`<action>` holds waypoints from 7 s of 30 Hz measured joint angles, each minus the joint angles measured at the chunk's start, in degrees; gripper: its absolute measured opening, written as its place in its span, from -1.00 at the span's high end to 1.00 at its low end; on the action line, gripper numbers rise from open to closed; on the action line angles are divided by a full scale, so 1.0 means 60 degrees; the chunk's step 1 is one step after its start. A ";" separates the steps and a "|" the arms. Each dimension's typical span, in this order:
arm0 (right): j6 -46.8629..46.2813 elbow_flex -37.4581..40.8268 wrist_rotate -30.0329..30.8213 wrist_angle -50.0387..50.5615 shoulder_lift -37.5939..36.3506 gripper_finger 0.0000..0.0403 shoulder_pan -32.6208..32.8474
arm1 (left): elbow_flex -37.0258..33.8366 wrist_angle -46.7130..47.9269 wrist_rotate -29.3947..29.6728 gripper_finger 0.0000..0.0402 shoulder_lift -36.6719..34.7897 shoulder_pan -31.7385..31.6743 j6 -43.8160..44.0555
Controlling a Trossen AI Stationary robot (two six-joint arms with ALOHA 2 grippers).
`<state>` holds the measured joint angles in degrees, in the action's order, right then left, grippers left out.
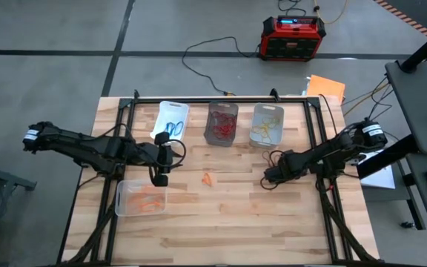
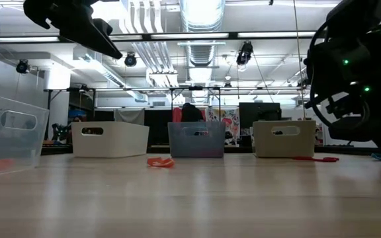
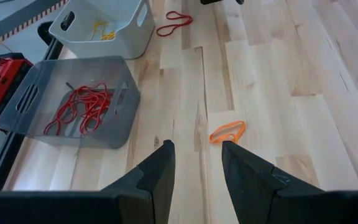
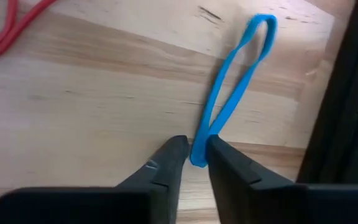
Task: Sort rubber bands into baskets
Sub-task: Put the blue rubber band into the white bin
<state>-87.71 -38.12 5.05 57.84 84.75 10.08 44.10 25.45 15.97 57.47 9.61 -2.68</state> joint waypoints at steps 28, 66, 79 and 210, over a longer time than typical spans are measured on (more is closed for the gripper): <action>0.5488 -0.2225 0.0858 -0.6255 0.0012 0.96 0.0636 | 0.0000 -0.1233 -0.0653 0.41 0.0674 0.0005 -0.0147; 0.9137 -0.2209 0.0806 -0.1998 0.0247 0.21 0.0410 | 0.0000 -0.1904 -0.0790 0.41 0.1869 0.0007 -0.0823; 1.0395 -0.2231 0.0399 -0.2418 0.1774 0.38 0.0202 | 0.0000 -0.2174 -0.0787 0.41 0.1872 0.0007 -0.0969; 1.3549 -0.2613 0.3426 -1.3423 0.1494 0.24 -0.0064 | 0.0400 0.1108 -0.2277 1.00 0.2352 -0.8014 -0.0512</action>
<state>-6.42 -53.80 25.60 -22.70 93.71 9.69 46.50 32.10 2.31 71.58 -38.48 -5.75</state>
